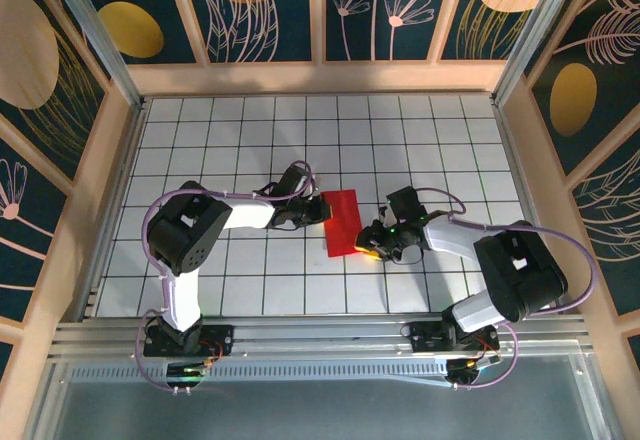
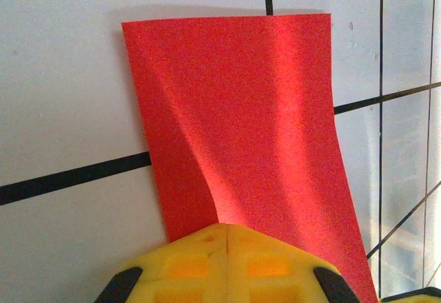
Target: Fold a paper plane with a square sheet of paper (fold left side to right side)
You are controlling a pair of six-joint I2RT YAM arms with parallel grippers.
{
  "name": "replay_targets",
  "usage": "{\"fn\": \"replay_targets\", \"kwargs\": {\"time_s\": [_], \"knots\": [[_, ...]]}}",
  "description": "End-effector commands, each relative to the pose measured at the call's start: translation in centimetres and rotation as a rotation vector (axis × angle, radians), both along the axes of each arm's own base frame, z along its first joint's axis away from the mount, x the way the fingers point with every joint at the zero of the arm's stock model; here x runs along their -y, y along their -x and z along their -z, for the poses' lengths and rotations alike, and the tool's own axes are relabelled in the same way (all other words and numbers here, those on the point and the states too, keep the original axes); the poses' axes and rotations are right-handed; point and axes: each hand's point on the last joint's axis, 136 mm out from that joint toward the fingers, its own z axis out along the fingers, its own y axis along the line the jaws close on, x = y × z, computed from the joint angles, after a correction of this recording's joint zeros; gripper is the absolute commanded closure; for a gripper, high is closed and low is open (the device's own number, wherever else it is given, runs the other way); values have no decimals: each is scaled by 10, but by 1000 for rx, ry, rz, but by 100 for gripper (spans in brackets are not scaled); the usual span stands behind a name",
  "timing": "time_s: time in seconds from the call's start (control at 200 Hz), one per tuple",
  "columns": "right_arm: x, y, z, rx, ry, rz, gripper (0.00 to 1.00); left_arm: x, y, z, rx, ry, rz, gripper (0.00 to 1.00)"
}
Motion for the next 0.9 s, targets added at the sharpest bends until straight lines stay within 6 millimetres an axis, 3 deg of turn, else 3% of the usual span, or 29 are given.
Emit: {"fn": "replay_targets", "kwargs": {"time_s": [0.0, 0.165, 0.46, 0.896], "knots": [[-5, -19, -7, 61, 1, 15, 65, -25, 28, 36, -100, -126, 7, 100], [-3, -16, -13, 57, 24, -8, 65, -25, 27, 36, -99, -129, 5, 100], [2, 5, -10, -11, 41, -51, 64, -26, 27, 38, -105, -132, 3, 100], [-4, 0, -13, 5, 0, -35, 64, -28, 29, 42, -108, -138, 2, 100]]}}
